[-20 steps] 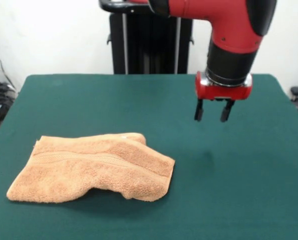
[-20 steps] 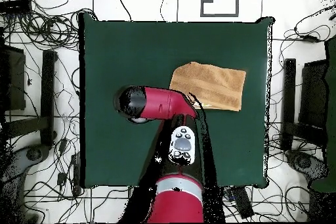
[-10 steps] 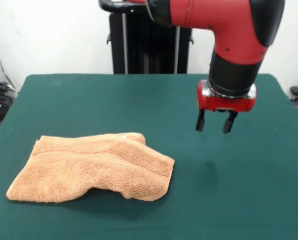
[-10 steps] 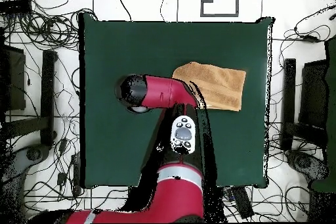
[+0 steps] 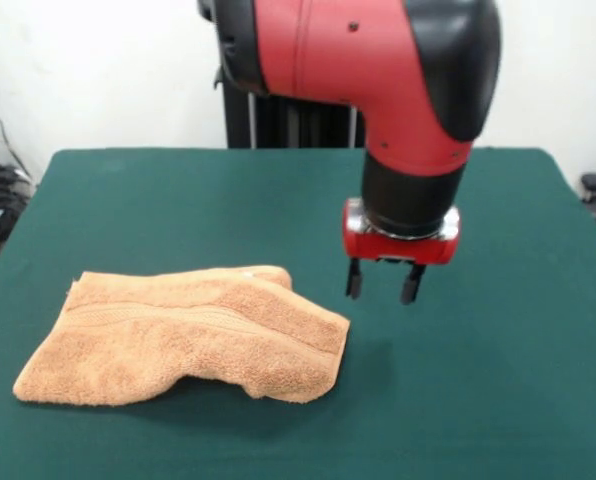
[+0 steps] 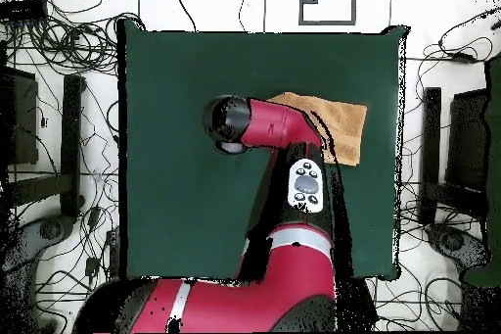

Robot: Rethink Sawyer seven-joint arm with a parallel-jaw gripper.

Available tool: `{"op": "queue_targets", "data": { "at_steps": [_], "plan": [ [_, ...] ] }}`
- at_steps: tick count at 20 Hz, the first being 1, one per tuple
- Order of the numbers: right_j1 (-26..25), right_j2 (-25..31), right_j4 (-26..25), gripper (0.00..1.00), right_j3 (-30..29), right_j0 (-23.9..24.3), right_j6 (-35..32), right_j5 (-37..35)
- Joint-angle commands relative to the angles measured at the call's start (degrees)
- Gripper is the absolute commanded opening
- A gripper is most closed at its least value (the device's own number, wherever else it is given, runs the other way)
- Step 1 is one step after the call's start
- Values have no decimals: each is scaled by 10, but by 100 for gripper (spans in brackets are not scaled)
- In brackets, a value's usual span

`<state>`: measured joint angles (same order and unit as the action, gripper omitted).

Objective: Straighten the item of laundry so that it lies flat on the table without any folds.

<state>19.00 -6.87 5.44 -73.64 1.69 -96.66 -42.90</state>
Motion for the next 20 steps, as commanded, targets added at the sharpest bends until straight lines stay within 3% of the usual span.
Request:
{"op": "queue_targets", "data": {
  "at_steps": [1,20],
  "plan": [
    [-18,81,-11,100,16,-5,-2,-50],
    [-7,84,-16,100,-27,-11,-17,1]
  ]
}}
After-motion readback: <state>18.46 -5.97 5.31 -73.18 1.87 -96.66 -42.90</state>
